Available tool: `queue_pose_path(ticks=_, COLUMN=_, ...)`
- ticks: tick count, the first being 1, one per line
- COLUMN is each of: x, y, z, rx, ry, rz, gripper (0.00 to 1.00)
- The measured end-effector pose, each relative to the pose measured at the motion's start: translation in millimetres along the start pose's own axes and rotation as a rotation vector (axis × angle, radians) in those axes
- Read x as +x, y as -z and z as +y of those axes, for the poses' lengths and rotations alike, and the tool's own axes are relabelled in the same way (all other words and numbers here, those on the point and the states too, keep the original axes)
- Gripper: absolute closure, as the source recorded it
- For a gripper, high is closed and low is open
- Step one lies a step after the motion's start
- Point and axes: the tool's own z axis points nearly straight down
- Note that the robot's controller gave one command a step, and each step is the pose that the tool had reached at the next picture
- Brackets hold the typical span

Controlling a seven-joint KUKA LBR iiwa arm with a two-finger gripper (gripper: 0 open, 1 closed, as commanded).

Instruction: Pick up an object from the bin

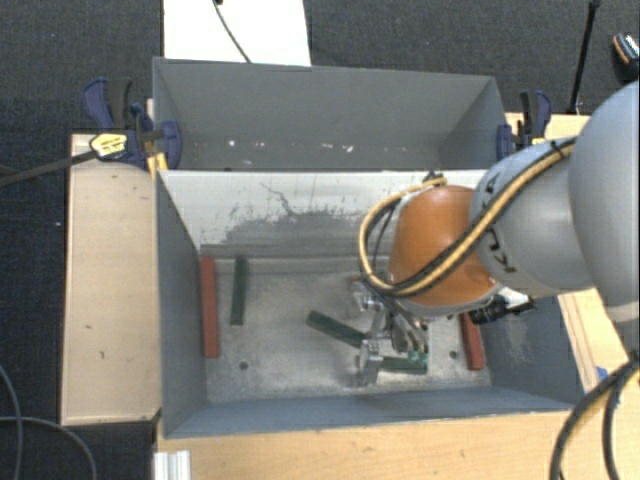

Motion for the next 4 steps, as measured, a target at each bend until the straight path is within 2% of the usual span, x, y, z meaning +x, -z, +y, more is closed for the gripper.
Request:
queue_pose_path(ticks=1, x=-4.2, y=9, z=13, rx=-0.002, ry=0.580, rz=-0.012, gripper=0.00)
queue_pose_path(ticks=2, x=-23.9, y=1, z=39, rx=-0.004, ry=0.414, rz=-0.012, gripper=0.00)
queue_pose_path(ticks=3, x=-23.7, y=1, z=38, rx=-0.003, ry=0.408, rz=-0.011, gripper=1.00)
queue_pose_path(ticks=4, x=-50.6, y=155, z=6, rx=-0.002, ry=0.294, rz=-0.018, gripper=1.00)
